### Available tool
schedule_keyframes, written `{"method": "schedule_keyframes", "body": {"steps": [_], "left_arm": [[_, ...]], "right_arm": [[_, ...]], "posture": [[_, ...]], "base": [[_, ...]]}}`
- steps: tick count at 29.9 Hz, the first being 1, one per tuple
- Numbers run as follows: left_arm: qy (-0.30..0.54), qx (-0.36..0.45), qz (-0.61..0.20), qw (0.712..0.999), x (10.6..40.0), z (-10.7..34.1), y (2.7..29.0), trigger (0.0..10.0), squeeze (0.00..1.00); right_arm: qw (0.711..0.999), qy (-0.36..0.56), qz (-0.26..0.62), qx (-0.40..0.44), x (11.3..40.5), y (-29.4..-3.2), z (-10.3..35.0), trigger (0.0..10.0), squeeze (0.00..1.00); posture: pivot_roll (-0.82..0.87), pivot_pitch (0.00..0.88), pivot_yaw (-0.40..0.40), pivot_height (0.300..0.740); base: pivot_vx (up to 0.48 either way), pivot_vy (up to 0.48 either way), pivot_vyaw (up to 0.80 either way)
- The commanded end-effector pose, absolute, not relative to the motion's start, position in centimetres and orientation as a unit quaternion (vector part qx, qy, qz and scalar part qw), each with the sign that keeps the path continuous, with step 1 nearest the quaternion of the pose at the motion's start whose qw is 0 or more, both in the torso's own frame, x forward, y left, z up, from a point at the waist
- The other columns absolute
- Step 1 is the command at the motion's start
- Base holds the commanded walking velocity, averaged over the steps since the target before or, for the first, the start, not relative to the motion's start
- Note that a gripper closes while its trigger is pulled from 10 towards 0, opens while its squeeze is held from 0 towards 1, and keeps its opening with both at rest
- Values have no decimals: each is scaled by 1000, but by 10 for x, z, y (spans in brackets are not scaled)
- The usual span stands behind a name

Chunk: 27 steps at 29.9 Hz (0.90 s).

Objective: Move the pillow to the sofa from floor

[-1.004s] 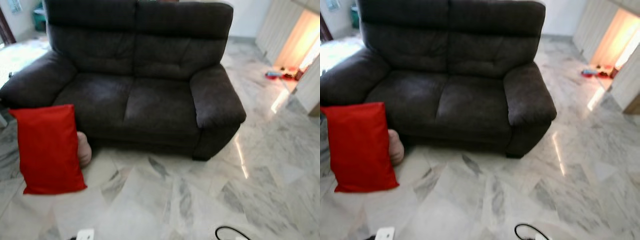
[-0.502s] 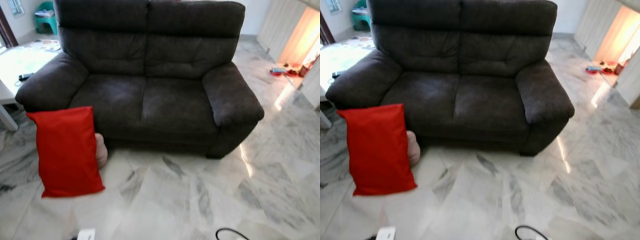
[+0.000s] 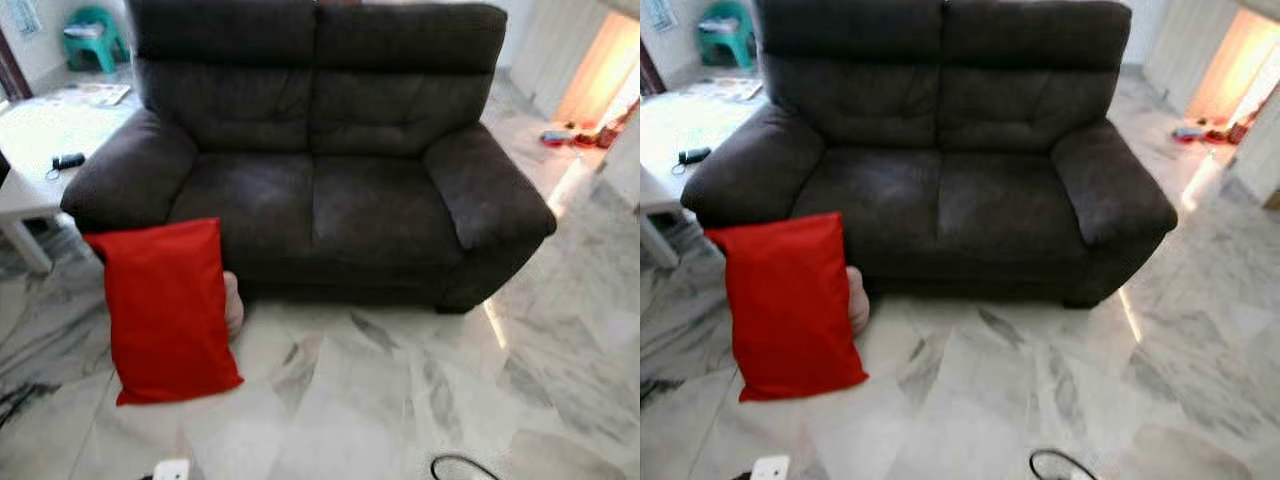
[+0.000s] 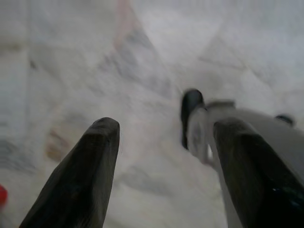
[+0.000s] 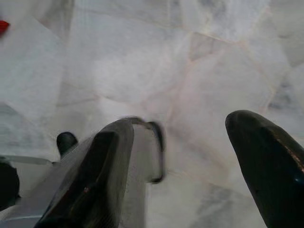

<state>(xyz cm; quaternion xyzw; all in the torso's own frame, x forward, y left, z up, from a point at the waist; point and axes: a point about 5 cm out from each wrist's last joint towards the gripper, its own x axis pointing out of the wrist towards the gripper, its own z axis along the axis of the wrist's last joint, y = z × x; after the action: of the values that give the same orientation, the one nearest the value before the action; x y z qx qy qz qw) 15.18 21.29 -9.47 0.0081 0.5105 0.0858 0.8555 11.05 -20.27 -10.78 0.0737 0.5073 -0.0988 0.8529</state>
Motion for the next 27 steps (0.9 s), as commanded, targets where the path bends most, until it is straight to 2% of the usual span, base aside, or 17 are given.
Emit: {"method": "schedule_keyframes", "body": {"steps": [1,10,27], "left_arm": [[513,2,81,855,151,-96,206,10000,0],[511,2,82,856,152,-96,206,10000,0],[510,1,83,856,152,-96,207,10000,0]], "right_arm": [[850,509,-111,75,105,-210,-108,10000,0],[851,506,-113,79,106,-210,-108,10000,0],[851,507,-111,79,106,-209,-108,10000,0]], "posture": [[-59,0,-25,740],[-57,0,-29,740],[-57,0,-28,740]], "base": [[0,379,0],[0,345,0],[0,0,0]]}}
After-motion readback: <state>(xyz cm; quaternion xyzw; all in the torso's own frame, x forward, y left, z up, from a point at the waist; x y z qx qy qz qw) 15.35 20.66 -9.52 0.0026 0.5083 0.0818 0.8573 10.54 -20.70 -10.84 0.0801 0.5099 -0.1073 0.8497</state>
